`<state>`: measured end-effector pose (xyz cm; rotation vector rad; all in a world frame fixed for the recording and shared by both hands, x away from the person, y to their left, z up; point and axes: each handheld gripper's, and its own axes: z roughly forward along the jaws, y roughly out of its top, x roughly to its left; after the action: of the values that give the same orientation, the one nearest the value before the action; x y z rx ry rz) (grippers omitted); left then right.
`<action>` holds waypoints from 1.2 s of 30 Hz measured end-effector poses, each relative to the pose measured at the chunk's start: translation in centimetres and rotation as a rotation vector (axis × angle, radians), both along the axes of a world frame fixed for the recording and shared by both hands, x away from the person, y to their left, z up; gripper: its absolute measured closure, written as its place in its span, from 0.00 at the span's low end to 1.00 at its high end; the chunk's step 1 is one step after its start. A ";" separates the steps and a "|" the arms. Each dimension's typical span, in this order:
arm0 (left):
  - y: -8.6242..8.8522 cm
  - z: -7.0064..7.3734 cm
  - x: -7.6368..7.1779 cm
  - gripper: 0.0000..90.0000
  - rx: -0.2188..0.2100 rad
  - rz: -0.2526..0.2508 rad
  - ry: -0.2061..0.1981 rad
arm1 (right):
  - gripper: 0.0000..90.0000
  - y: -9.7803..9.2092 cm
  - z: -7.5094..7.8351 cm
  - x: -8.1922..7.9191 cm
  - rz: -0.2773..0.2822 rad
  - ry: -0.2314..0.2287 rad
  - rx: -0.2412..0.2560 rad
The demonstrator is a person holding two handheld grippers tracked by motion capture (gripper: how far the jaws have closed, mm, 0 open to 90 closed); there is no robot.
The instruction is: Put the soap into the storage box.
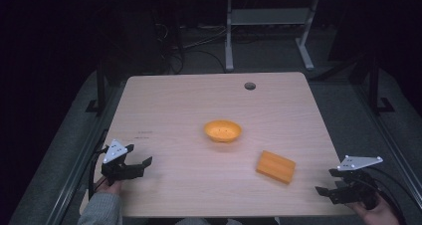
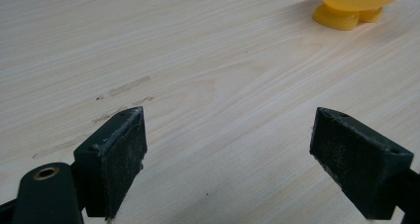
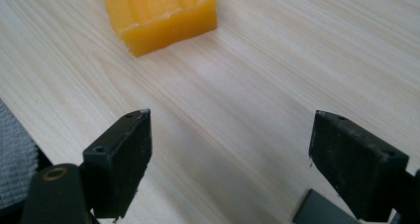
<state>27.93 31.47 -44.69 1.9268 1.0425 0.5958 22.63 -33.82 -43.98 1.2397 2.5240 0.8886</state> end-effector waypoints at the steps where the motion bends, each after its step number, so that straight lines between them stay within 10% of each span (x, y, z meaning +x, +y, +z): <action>1: 0.0 0.0 0.0 0.15 0.000 0.000 0.000 | 0.18 0.0 0.0 0.0 0.000 0.000 0.000; 36: 0.0 0.1 0.0 0.15 -0.016 -0.002 -0.002 | 0.18 6.8 2.2 4.8 0.199 0.054 -0.124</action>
<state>27.90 31.43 -44.57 1.9122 1.0413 0.5867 27.40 -27.04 -41.78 1.0037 2.7355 0.7331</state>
